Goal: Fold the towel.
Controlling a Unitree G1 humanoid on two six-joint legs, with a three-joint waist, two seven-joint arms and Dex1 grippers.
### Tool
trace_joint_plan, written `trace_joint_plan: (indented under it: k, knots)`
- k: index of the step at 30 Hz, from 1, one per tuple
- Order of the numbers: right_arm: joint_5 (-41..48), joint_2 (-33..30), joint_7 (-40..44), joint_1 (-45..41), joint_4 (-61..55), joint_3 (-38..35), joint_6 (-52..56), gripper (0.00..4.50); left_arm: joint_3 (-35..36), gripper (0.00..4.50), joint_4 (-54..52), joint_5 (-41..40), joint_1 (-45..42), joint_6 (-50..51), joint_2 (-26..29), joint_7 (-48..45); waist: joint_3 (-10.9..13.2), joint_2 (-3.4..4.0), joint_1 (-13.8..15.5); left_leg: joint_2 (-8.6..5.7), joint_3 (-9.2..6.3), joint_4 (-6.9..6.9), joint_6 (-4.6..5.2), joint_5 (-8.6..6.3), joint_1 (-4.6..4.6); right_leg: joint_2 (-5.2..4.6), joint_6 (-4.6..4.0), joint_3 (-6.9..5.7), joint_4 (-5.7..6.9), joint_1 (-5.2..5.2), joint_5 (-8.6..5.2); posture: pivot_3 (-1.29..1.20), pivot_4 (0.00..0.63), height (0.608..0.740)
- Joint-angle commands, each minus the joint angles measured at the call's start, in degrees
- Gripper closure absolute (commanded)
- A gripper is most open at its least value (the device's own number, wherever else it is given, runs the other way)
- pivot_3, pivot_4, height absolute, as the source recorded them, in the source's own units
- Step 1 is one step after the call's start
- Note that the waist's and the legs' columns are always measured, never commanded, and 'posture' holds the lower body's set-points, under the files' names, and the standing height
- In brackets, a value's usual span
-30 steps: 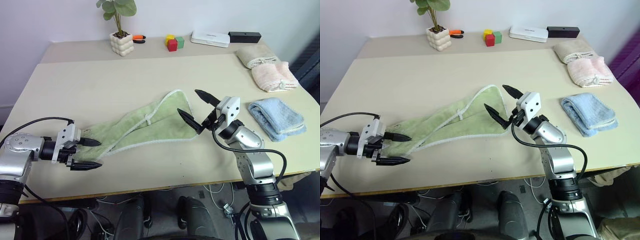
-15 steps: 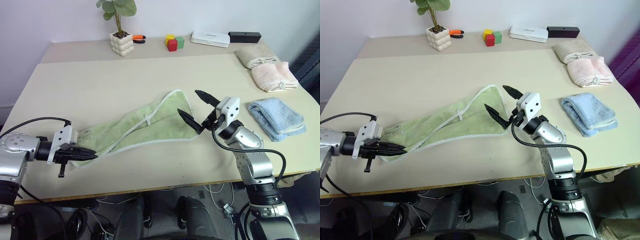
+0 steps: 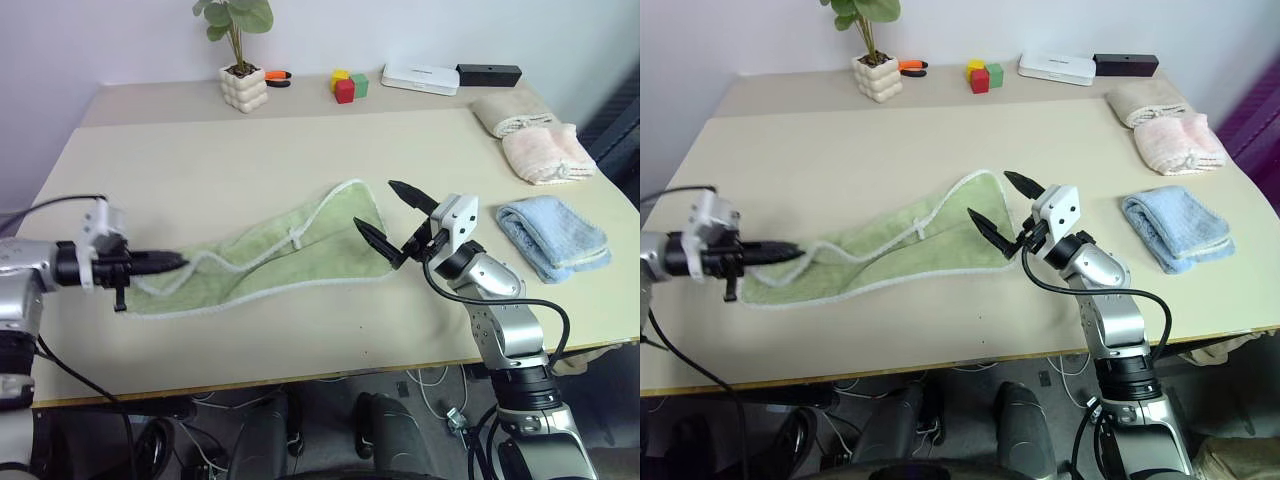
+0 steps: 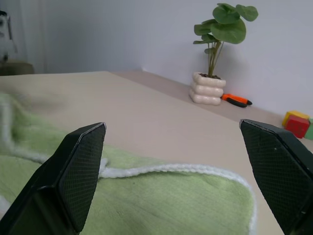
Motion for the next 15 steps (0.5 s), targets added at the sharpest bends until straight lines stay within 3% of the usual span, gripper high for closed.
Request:
trace_joint_plan:
  k: [1,8,15]
  knots:
    - [-0.16,0.14,-0.08,-0.27,-0.88,-0.15,-1.22,0.00,2.89,4.44,3.03,-1.90,-1.76,1.35,0.38,-0.12,0.00,0.00,-0.16,0.00,0.01,-0.01,0.00,0.00,0.01,0.01,0.01,0.00,0.01,0.00,0.00,0.00,0.150,0.740]
    - [-2.17,-0.31,-0.66,-1.89,1.14,0.04,-1.94,0.00,3.84,4.44,3.56,-2.82,-2.37,1.11,-0.37,-0.87,0.00,0.00,0.17,0.03,-0.02,0.00,-0.04,0.03,0.00,0.08,0.00,0.00,0.01,0.03,0.00,0.00,0.150,0.740]
    - [-14.59,-2.67,-4.99,-13.61,19.14,3.28,-5.39,0.00,5.78,4.44,-9.98,-7.64,9.15,4.85,0.33,-3.59,0.01,0.01,-0.32,0.07,0.00,-0.01,-0.06,0.03,0.01,0.08,-0.11,0.07,0.03,-0.04,-0.05,0.00,0.150,0.740]
